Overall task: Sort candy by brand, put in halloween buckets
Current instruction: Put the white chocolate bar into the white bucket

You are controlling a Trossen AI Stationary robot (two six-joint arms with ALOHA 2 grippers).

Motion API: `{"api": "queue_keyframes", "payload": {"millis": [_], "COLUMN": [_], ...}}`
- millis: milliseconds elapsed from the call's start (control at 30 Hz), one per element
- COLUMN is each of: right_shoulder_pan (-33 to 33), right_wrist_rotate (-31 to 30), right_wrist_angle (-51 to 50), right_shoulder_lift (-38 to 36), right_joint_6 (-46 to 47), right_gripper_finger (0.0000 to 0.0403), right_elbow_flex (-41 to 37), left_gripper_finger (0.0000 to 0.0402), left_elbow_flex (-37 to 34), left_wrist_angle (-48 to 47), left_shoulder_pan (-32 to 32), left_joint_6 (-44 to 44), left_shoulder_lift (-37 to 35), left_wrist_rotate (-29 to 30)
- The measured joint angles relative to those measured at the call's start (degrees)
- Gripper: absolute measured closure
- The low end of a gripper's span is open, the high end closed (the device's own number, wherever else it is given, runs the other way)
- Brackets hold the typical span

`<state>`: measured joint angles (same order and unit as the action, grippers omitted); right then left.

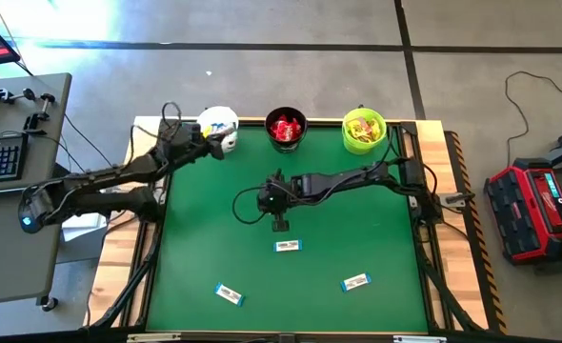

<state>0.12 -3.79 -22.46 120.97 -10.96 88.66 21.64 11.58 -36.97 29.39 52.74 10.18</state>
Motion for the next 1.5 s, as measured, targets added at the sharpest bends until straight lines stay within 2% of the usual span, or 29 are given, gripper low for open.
{"api": "queue_keyframes", "payload": {"millis": [233,400,633,833,1233,1367,1500], "right_shoulder_pan": [-0.24,-0.26,-0.95,-1.05,-0.59,-0.18,1.18], "right_wrist_rotate": [0.28,0.26,0.17,-0.07,-0.04,0.49,0.69], "right_wrist_angle": [0.0,-0.01,-2.3,-2.4,1.56,9.35,17.92], "right_shoulder_lift": [0.0,0.0,-0.02,-0.02,-0.08,-2.33,-8.5], "right_joint_6": [-0.04,-0.22,-0.02,0.2,-0.98,1.02,5.59], "right_gripper_finger": [0.0403,0.0403,0.0402,0.0402,0.0403,0.0403,0.0403], "right_elbow_flex": [0.02,0.05,0.07,0.07,-0.55,-6.76,-17.57], "left_gripper_finger": [0.0371,0.0371,0.0371,0.0364,0.0263,0.0238,0.0231], "left_elbow_flex": [15.96,25.64,32.1,33.97,33.97,33.31,29.07], "left_wrist_angle": [-27.91,-38.05,-40.81,-40.9,-41.69,-40.43,-34.83], "left_shoulder_pan": [-6.04,-9.66,-10.43,-10.43,-9.23,-6.97,-2.97], "left_joint_6": [-12.35,-21.82,-28.73,-31.76,-33.1,-33.09,-33.07], "left_shoulder_lift": [5.38,13.29,24.44,28.56,23.81,21.27,16.79], "left_wrist_rotate": [0.11,0.17,0.48,1.29,1.37,1.35,0.7]}}
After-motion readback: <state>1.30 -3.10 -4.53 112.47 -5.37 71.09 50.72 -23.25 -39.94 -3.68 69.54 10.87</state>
